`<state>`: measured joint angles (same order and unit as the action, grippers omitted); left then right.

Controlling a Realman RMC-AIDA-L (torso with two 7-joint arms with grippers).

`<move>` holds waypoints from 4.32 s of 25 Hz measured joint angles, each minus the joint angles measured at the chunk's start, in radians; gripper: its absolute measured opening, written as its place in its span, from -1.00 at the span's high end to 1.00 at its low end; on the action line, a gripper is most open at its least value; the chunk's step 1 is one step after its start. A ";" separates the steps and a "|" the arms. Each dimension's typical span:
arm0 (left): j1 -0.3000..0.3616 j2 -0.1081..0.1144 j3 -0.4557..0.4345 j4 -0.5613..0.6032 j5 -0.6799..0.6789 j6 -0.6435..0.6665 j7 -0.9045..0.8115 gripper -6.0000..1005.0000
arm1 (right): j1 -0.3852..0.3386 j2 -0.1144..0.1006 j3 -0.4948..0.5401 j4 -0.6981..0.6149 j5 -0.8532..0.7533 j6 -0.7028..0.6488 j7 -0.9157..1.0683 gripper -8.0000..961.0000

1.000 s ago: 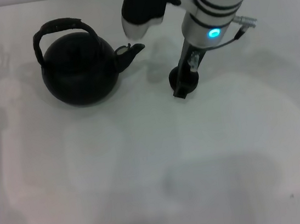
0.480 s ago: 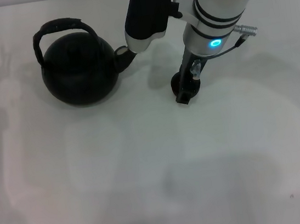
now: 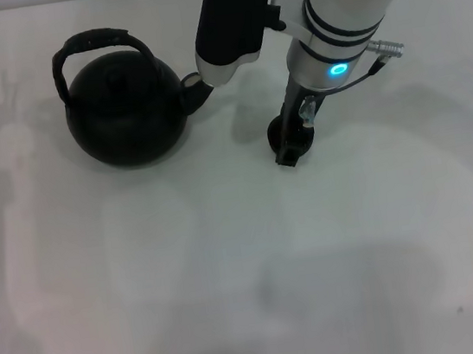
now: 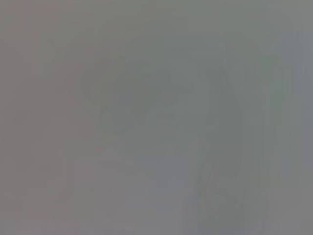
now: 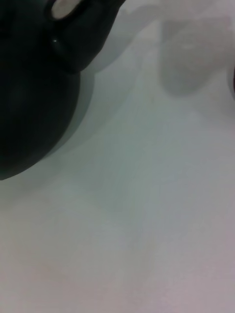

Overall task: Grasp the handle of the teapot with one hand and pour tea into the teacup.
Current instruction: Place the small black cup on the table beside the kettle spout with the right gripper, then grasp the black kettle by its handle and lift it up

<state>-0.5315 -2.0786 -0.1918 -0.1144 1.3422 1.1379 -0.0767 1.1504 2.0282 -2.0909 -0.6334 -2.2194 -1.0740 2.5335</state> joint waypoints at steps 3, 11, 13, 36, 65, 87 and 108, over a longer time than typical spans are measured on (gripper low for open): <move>-0.001 0.000 0.000 0.001 0.000 0.000 0.000 -0.65 | 0.000 0.000 0.000 -0.005 0.000 0.000 -0.001 -0.57; 0.002 0.000 0.000 0.003 0.000 0.000 0.000 -0.65 | -0.002 0.000 0.010 -0.015 -0.002 0.012 -0.003 -0.75; 0.004 0.000 0.000 0.004 0.000 0.000 0.000 -0.65 | -0.009 0.000 0.031 -0.018 -0.001 0.019 -0.004 -0.75; 0.029 -0.003 -0.042 -0.003 -0.022 0.051 0.000 -0.65 | -0.433 -0.021 1.230 0.100 0.599 0.091 -0.589 -0.74; 0.196 -0.004 0.483 -0.043 0.033 0.239 -0.220 -0.64 | -0.436 -0.015 1.415 0.492 1.825 0.163 -2.353 -0.74; 0.017 -0.004 0.478 -0.010 0.028 0.061 -0.212 -0.65 | -0.455 -0.003 1.405 0.506 1.811 0.157 -2.327 -0.74; 0.021 -0.004 0.477 0.003 0.029 0.064 -0.134 0.38 | -0.452 -0.005 1.410 0.515 1.815 0.164 -2.325 -0.74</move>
<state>-0.5108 -2.0824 0.2853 -0.1119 1.3708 1.2024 -0.2105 0.6982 2.0233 -0.6811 -0.1180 -0.4048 -0.9101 0.2085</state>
